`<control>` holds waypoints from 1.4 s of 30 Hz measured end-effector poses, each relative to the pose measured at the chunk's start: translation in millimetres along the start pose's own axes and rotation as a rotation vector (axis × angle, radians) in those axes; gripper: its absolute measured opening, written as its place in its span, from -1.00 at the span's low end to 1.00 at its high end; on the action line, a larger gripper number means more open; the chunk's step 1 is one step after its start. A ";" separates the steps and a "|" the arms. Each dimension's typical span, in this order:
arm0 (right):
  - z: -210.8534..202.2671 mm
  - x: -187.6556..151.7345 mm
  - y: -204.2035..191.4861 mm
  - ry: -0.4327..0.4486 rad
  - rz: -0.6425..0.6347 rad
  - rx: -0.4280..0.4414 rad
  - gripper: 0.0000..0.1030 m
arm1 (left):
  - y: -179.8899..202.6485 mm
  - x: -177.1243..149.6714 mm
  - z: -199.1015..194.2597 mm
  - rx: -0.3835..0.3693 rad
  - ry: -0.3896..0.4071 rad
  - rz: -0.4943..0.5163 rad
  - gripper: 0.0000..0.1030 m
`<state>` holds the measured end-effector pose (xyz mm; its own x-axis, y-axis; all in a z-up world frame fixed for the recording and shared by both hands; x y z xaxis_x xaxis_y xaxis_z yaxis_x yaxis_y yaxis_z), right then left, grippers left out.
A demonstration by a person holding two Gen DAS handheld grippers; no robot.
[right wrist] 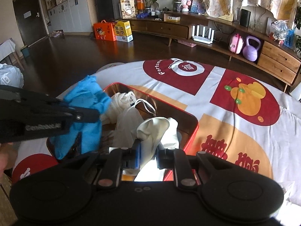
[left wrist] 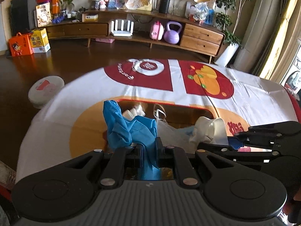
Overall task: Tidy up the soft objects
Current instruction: 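Lower the blue glove and white glove into the tin with both grippers, then open both grippers to release the gloves into the tin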
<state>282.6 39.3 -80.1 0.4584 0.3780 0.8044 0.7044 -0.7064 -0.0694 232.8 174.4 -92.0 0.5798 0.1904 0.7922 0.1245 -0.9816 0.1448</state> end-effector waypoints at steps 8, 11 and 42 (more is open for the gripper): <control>8.5 -6.8 -1.8 -0.029 -0.003 -0.008 -0.60 | -0.4 -15.0 18.0 0.001 -0.062 -0.002 -0.78; 7.9 -6.2 -3.1 -0.032 -0.009 -0.010 -0.58 | -4.0 -19.4 20.8 0.001 -0.078 -0.012 -0.78; -87.6 5.0 6.3 0.105 0.016 -0.019 0.30 | 7.0 -7.9 -36.7 0.017 -0.006 0.004 0.27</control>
Point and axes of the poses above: each gripper's, at about its wrist camera, not at the fingertips, and z roughly the way its jaws point, y to its right, x to its top, the point moved 3 cm from there along z, roughly the way its jaws point, and after that the axes turned 11 degrees about y, right-handed, at the moved point
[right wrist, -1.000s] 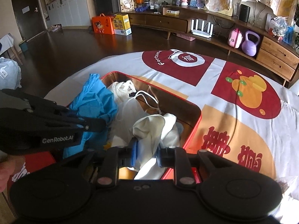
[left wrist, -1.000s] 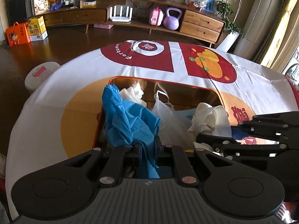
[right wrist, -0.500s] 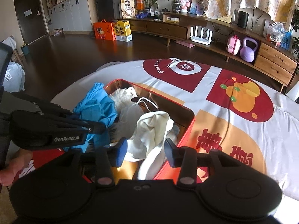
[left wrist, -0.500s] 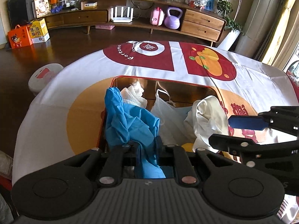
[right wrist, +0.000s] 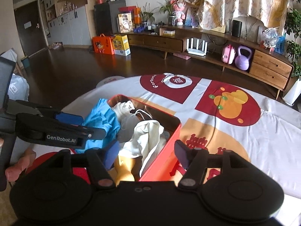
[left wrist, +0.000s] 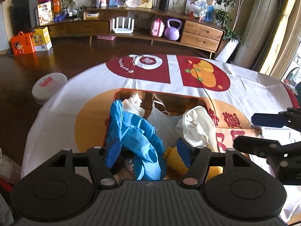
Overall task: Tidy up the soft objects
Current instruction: 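Open both grippers to release the gloves into the tin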
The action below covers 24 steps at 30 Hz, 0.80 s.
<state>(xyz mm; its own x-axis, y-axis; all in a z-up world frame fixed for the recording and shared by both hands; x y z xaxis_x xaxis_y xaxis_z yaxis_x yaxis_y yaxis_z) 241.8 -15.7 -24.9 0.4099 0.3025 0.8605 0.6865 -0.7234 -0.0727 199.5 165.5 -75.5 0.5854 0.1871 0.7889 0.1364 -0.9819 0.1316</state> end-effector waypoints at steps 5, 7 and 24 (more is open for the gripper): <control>-26.2 1.5 0.5 0.034 0.005 0.005 0.47 | 11.2 3.7 -23.3 -0.013 0.041 0.020 0.28; -36.1 2.0 0.0 0.043 0.008 0.008 0.53 | 17.3 4.7 -33.0 -0.019 0.059 0.024 0.32; -112.2 -17.0 29.9 0.121 0.066 -0.040 0.97 | 89.9 -1.4 -85.8 -0.087 0.181 0.076 0.51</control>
Point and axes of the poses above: each gripper's, at about its wrist camera, not at the fingertips, and z roughly the way its jaws point, y to its right, x to its top, the point moved 3 cm from there along z, roughly the way its jaws point, and after that the axes turned 11 degrees about y, right-handed, at the moved point
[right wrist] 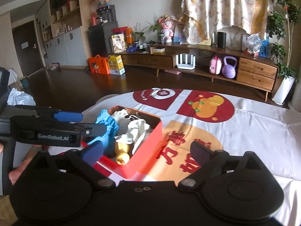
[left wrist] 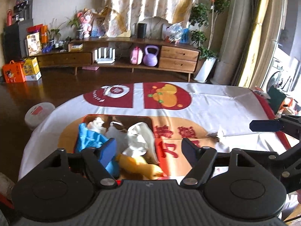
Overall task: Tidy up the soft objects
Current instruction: 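Open both grippers to release the gloves into the tin, then move the left tool to the wipes packet while the right moves to the tea bag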
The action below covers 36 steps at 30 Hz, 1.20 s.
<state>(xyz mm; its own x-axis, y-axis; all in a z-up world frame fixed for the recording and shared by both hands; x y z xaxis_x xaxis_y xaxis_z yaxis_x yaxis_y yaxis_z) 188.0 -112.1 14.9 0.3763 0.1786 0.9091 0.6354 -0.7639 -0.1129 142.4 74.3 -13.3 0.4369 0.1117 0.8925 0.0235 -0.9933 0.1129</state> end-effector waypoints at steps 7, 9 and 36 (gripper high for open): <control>-21.5 -17.6 39.6 -0.008 0.053 -0.058 0.99 | 35.2 -8.8 3.6 -0.040 0.010 0.009 0.58; -24.4 -23.5 50.8 -0.020 0.069 -0.071 0.99 | 45.6 -13.3 3.6 -0.039 0.036 0.014 0.65; 35.4 -62.9 161.5 -0.130 0.138 -0.201 0.97 | 134.7 -90.3 117.7 -0.070 -0.199 0.063 0.69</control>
Point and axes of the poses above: each gripper's, at about its wrist camera, not at the fingertips, and z roughly the way its jaws point, y to its right, x to its top, the point moved 3 cm from there along z, roughly the way its jaws point, and after that the axes turned 11 degrees about y, right-handed, at the moved point
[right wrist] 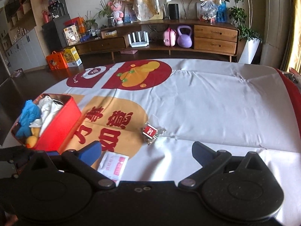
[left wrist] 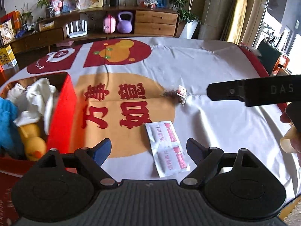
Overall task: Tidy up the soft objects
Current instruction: 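Move the left tool to the wipes packet while the right moves to the tea bag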
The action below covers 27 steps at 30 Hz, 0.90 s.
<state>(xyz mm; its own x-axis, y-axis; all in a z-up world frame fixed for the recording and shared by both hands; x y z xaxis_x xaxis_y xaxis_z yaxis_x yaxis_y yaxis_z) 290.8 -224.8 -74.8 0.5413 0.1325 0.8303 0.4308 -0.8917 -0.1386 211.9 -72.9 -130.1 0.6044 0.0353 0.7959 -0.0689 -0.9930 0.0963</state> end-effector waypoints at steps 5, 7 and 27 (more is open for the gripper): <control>23.6 1.1 4.5 -0.025 -0.011 -0.007 0.93 | 13.5 -3.8 22.1 -0.009 -0.014 0.020 0.69; 32.5 1.4 6.1 -0.031 -0.015 -0.007 0.90 | 18.4 -7.8 30.2 -0.011 -0.024 0.032 0.69; 103.9 -4.4 3.0 -0.101 -0.067 -0.025 0.31 | 40.4 -19.2 56.9 0.013 0.031 0.120 0.42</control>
<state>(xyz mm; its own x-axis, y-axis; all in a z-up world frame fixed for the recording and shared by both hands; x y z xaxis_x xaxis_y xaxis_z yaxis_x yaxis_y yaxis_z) 364.7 -183.0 -134.9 0.5823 0.2339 0.7786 0.4509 -0.8898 -0.0699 242.7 -120.1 -175.5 0.5679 -0.0808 0.8191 -0.1289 -0.9916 -0.0084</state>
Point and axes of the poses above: each gripper's, at about its wrist camera, not at the fingertips, and z roughly the way its jaws point, y to its right, x to its top, the point moved 3 cm from there along z, roughly the way its jaws point, and after that the axes turned 11 degrees about y, right-handed, at the moved point
